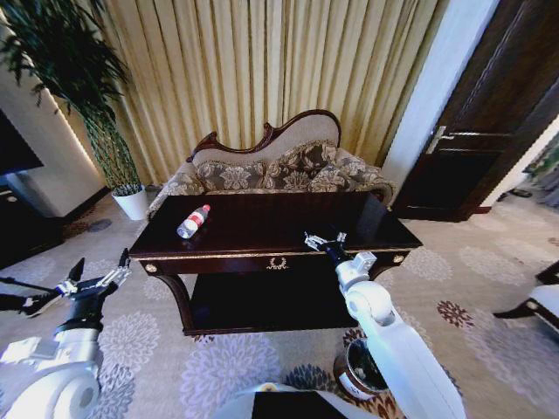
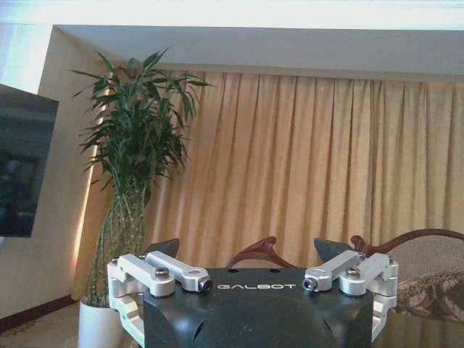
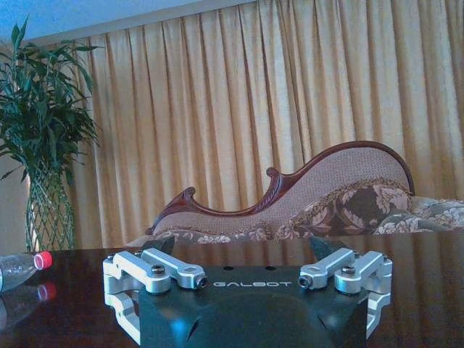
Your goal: Move to the front of the table and place the trash on the table into the trash bin.
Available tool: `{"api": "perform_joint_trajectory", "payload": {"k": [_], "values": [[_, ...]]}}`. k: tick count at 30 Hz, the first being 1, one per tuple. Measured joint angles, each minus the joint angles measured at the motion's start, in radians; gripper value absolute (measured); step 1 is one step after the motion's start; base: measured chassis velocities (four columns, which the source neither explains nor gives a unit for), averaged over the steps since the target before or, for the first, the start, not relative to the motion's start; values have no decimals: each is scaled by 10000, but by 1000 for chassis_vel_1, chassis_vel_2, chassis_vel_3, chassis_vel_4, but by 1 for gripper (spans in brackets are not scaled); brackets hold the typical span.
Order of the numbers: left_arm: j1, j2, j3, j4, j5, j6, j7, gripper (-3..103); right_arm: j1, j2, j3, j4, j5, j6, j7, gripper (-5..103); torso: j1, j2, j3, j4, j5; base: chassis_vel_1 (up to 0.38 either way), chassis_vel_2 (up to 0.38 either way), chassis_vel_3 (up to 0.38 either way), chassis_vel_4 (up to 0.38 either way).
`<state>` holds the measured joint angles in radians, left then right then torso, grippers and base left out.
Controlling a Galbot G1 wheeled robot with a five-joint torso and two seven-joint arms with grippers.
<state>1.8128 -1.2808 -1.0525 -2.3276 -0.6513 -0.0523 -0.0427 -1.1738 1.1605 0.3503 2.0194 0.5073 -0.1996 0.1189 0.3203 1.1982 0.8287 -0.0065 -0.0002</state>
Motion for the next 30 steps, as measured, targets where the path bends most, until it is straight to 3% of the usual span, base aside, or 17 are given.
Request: {"api": "perform_joint_trajectory", "payload": {"k": [30], "values": [[-5, -111, 159, 74, 38, -177, 178, 100, 163, -41, -6, -125, 71, -6, 0, 100, 3, -2, 1, 1, 2, -36, 35, 38, -36]]}}
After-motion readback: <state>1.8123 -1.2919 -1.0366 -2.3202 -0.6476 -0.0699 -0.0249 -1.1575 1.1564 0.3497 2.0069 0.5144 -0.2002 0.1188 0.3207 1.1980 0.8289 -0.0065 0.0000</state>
